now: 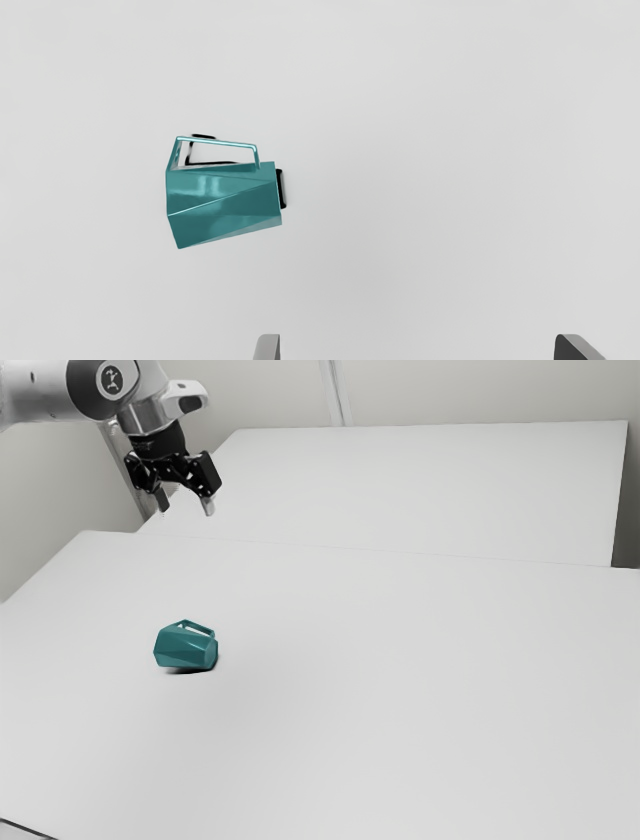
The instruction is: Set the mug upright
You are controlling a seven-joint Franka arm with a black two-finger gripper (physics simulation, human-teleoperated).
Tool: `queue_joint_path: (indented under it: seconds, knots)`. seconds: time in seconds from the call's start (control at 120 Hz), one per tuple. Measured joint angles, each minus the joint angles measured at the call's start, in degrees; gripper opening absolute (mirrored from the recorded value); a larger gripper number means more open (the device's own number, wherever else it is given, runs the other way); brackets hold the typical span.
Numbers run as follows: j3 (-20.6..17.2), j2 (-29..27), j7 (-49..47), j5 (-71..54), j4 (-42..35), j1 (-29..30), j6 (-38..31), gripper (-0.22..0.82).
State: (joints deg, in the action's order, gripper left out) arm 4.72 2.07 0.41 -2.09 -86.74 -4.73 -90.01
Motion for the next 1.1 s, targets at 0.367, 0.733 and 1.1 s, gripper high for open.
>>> queue_joint_path:
  seconds: [0.367,0.733,1.1]
  knots:
    - [13.4,1.6,1.8,2.1,-1.5,0.1,-3.2,0.59]
    - [26.3,3.4,9.9,20.7,-12.5,1.5,-9.8,0.59]
    - [37.5,8.9,25.1,38.2,-20.0,1.2,-9.9,0.59]
